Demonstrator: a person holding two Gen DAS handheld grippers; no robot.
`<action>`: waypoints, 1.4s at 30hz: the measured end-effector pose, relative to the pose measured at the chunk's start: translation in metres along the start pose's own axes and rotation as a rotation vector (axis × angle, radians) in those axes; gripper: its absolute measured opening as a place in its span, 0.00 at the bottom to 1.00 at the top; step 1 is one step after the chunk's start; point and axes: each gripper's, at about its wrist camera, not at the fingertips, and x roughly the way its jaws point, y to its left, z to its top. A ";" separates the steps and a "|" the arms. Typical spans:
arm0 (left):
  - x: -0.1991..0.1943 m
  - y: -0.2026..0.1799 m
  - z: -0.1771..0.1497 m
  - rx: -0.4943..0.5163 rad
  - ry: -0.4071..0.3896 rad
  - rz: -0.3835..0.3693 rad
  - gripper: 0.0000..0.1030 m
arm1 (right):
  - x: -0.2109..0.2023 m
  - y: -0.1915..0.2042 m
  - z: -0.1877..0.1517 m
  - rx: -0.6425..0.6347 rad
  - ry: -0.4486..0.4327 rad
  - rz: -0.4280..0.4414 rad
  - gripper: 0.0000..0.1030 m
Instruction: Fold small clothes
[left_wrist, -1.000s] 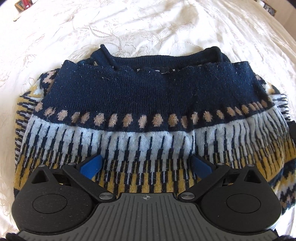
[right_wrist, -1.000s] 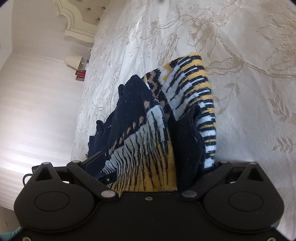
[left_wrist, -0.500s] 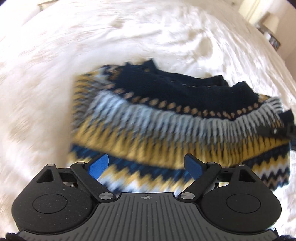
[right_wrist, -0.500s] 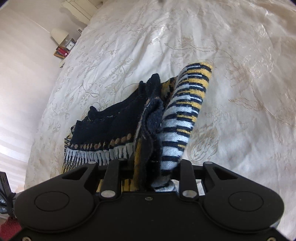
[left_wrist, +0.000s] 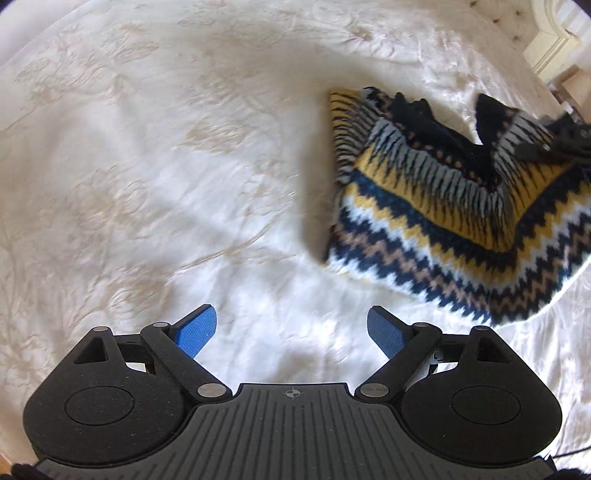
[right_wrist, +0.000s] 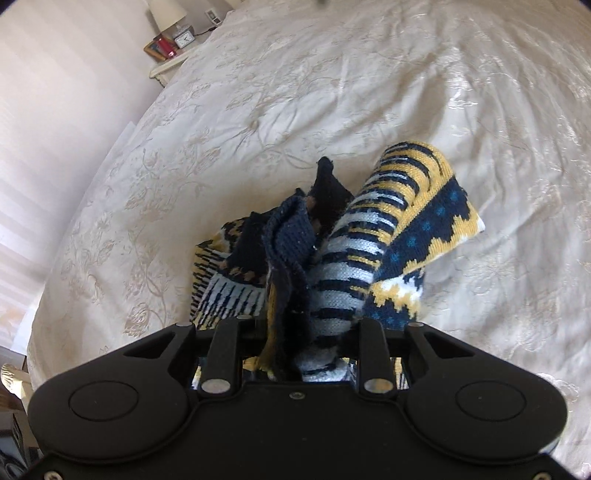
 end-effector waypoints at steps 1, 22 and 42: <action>-0.002 0.006 -0.002 -0.001 0.001 -0.003 0.86 | 0.007 0.010 0.000 -0.012 0.011 -0.003 0.35; -0.017 0.055 0.002 -0.008 -0.027 -0.045 0.86 | 0.060 0.116 -0.028 -0.194 0.015 -0.026 0.53; -0.011 0.029 0.066 0.046 -0.053 -0.112 0.86 | 0.033 0.152 -0.165 -0.746 -0.100 -0.285 0.87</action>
